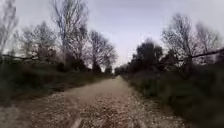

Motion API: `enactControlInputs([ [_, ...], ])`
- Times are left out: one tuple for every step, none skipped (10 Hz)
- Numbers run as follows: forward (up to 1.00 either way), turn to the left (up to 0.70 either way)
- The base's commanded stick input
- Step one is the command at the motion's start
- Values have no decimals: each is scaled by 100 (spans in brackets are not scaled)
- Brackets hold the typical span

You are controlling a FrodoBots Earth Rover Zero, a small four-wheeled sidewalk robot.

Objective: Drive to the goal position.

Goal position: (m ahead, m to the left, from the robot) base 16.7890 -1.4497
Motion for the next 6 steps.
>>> enactControlInputs([
  [70, 0],
  [70, 0],
  [70, 0],
  [70, 0],
  [70, 0],
  [70, 0],
])
